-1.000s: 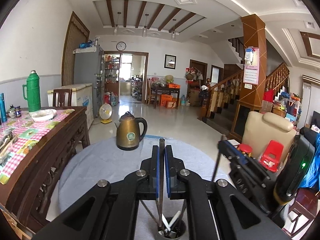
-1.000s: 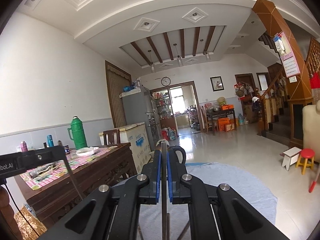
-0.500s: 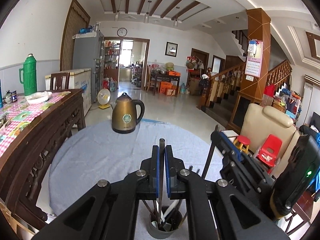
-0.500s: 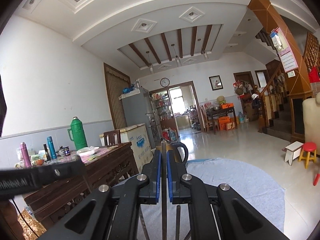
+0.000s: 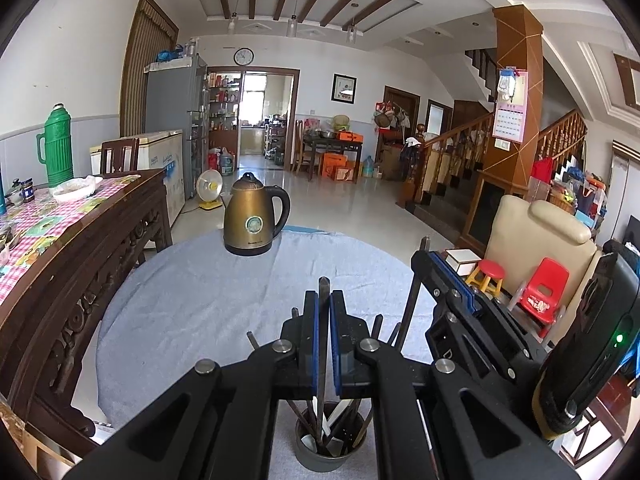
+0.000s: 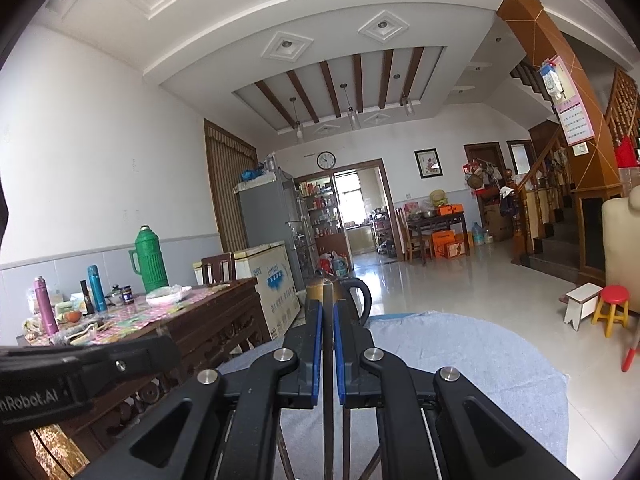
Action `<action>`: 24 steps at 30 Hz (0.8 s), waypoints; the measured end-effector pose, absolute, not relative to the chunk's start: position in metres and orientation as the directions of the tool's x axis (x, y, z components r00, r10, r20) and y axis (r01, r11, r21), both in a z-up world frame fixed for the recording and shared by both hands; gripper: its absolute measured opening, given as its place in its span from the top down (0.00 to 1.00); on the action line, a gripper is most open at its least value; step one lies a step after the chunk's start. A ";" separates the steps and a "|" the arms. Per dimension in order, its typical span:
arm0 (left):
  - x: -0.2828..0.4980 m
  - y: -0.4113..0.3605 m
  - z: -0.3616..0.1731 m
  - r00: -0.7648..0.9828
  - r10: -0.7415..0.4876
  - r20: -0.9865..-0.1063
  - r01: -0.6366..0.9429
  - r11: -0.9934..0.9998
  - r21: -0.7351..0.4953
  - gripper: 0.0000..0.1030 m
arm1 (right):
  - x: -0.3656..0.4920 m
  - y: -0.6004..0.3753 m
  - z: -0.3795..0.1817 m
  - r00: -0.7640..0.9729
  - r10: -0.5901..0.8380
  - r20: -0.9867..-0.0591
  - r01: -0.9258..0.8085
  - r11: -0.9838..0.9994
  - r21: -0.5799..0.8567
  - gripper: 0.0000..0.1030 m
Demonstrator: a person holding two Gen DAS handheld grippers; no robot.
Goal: Organize utensils
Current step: 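Push both chopsticks down into the green cup among the utensils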
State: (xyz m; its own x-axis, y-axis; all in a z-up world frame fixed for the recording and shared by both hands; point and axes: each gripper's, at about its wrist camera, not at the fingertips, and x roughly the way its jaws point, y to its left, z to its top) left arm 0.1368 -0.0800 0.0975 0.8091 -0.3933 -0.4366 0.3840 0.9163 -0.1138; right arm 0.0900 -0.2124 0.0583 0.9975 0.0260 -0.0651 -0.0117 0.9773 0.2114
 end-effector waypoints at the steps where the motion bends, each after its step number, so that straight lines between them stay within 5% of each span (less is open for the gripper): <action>1: 0.136 -0.080 0.097 0.808 -0.392 -0.439 0.383 0.917 -0.114 0.95 | 0.089 -0.213 0.057 0.997 0.026 -0.068 -0.011 0.977 0.214 0.94; 24: 0.147 -0.080 0.082 0.789 -0.376 -0.485 0.366 0.923 -0.120 0.95 | 0.084 -0.216 0.040 0.993 0.046 -0.112 -0.020 0.973 0.229 0.94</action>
